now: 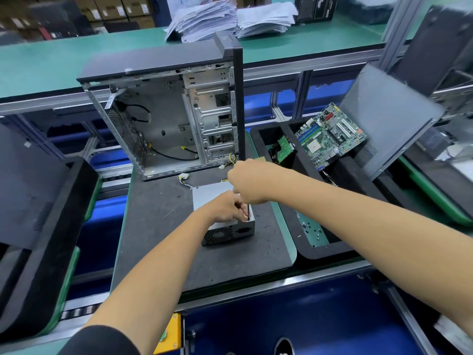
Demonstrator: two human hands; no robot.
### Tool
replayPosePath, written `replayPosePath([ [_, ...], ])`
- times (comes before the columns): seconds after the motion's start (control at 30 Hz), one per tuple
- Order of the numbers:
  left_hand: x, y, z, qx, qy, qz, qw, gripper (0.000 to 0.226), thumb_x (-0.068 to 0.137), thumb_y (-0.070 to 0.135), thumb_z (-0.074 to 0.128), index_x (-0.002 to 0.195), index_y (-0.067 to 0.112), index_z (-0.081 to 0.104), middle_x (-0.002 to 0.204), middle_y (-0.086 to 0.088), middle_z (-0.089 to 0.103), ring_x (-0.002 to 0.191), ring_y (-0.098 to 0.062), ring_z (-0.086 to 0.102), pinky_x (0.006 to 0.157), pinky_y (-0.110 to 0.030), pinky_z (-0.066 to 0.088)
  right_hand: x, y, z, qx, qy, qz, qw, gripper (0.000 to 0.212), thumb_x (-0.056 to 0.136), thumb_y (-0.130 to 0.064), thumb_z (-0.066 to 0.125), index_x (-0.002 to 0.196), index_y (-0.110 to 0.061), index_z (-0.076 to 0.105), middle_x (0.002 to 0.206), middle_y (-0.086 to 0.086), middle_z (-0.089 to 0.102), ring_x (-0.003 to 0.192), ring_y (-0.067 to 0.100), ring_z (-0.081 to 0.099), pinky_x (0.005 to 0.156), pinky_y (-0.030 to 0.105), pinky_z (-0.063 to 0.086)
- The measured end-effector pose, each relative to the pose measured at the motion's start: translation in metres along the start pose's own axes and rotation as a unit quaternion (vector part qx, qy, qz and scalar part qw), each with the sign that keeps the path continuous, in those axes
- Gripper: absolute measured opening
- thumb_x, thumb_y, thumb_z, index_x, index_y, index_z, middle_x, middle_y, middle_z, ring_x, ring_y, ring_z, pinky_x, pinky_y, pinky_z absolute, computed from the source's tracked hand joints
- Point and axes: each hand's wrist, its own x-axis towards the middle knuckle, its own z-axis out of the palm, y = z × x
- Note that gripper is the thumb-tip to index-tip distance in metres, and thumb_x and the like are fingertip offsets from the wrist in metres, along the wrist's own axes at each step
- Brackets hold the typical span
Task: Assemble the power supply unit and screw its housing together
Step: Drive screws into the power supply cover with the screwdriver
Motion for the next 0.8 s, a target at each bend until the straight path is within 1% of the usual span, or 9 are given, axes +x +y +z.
replayPosePath([
  [0.1, 0.000, -0.001, 0.000, -0.008, -0.001, -0.001, 1.000, 0.032, 0.072, -0.015, 0.067, 0.061, 0.014, 0.061, 0.057, 0.007, 0.064, 0.054, 0.002, 0.059, 0.057, -0.011, 0.047, -0.002, -0.001, -0.002, -0.023, -0.012, 0.005, 1.000, 0.003, 0.089, -0.012, 0.047, 0.087, -0.011, 0.049, 0.092, 0.010, 0.054, 0.072, 0.026, 0.046, 0.060, 0.033, 0.039],
  [0.17, 0.001, 0.000, 0.000, -0.004, -0.002, 0.001, 1.000, 0.030, 0.073, -0.013, 0.069, 0.063, 0.014, 0.063, 0.063, 0.002, 0.065, 0.056, 0.001, 0.061, 0.059, -0.011, 0.048, -0.004, 0.002, -0.003, -0.027, -0.026, 0.015, 0.999, 0.014, 0.091, -0.014, 0.047, 0.098, -0.007, 0.056, 0.098, 0.010, 0.058, 0.071, 0.026, 0.046, 0.062, 0.033, 0.041],
  [0.23, 0.001, 0.002, -0.001, 0.004, -0.004, 0.005, 1.000, 0.029, 0.074, -0.012, 0.070, 0.063, 0.014, 0.063, 0.063, 0.004, 0.065, 0.055, 0.004, 0.059, 0.058, -0.008, 0.046, -0.003, 0.005, -0.003, -0.013, -0.051, 0.012, 0.999, 0.020, 0.091, -0.019, 0.050, 0.102, -0.005, 0.058, 0.102, 0.011, 0.059, 0.064, 0.020, 0.044, 0.056, 0.027, 0.039],
  [0.3, 0.001, 0.003, -0.001, 0.005, -0.009, 0.006, 1.000, 0.029, 0.074, -0.011, 0.070, 0.063, 0.014, 0.063, 0.062, 0.005, 0.063, 0.054, 0.005, 0.058, 0.059, -0.008, 0.046, -0.002, 0.010, -0.003, -0.002, -0.067, -0.006, 0.998, 0.021, 0.089, -0.017, 0.052, 0.103, -0.004, 0.060, 0.104, 0.011, 0.057, 0.061, 0.013, 0.040, 0.048, 0.025, 0.029],
  [0.4, 0.001, 0.003, -0.001, 0.008, -0.011, 0.001, 1.000, 0.028, 0.074, -0.011, 0.070, 0.063, 0.014, 0.062, 0.061, 0.004, 0.062, 0.052, 0.005, 0.057, 0.059, -0.008, 0.045, -0.002, 0.013, 0.000, 0.037, -0.039, -0.007, 0.999, 0.015, 0.083, -0.010, 0.055, 0.095, -0.005, 0.062, 0.097, 0.012, 0.061, 0.071, 0.022, 0.054, 0.048, 0.026, 0.031],
  [0.47, 0.002, 0.002, -0.001, 0.011, -0.008, -0.004, 1.000, 0.025, 0.073, -0.011, 0.069, 0.064, 0.011, 0.062, 0.058, 0.006, 0.062, 0.050, 0.005, 0.056, 0.055, -0.007, 0.043, -0.002, 0.011, 0.002, 0.046, -0.018, 0.000, 0.999, 0.006, 0.082, -0.010, 0.054, 0.080, -0.007, 0.058, 0.085, 0.012, 0.058, 0.059, 0.019, 0.046, 0.045, 0.024, 0.028],
  [0.57, 0.002, 0.002, -0.002, 0.019, -0.010, -0.006, 1.000, 0.014, 0.072, -0.010, 0.069, 0.082, -0.001, 0.067, 0.059, 0.008, 0.064, 0.052, 0.004, 0.057, 0.054, -0.008, 0.044, 0.000, 0.007, 0.006, 0.042, -0.005, 0.003, 0.999, 0.029, 0.086, -0.016, 0.054, 0.064, -0.014, 0.036, 0.070, 0.005, 0.042, 0.053, 0.013, 0.038, 0.043, 0.024, 0.023],
  [0.67, 0.000, 0.004, -0.001, 0.021, -0.009, -0.010, 1.000, 0.017, 0.070, -0.011, 0.066, 0.086, -0.003, 0.066, 0.055, 0.011, 0.061, 0.049, 0.003, 0.053, 0.053, -0.008, 0.044, 0.003, 0.004, 0.007, 0.039, 0.006, 0.016, 0.999, 0.034, 0.091, -0.028, 0.054, 0.066, -0.016, 0.034, 0.069, 0.002, 0.040, 0.053, 0.014, 0.038, 0.045, 0.025, 0.027],
  [0.8, -0.001, 0.006, 0.000, 0.021, -0.013, -0.015, 1.000, 0.016, 0.069, -0.013, 0.063, 0.076, 0.002, 0.065, 0.055, 0.010, 0.059, 0.048, 0.002, 0.049, 0.053, -0.009, 0.040, 0.001, 0.007, -0.002, 0.036, -0.047, 0.035, 0.998, 0.020, 0.091, -0.025, 0.050, 0.077, -0.012, 0.047, 0.083, 0.007, 0.053, 0.058, 0.017, 0.044, 0.056, 0.029, 0.038],
])
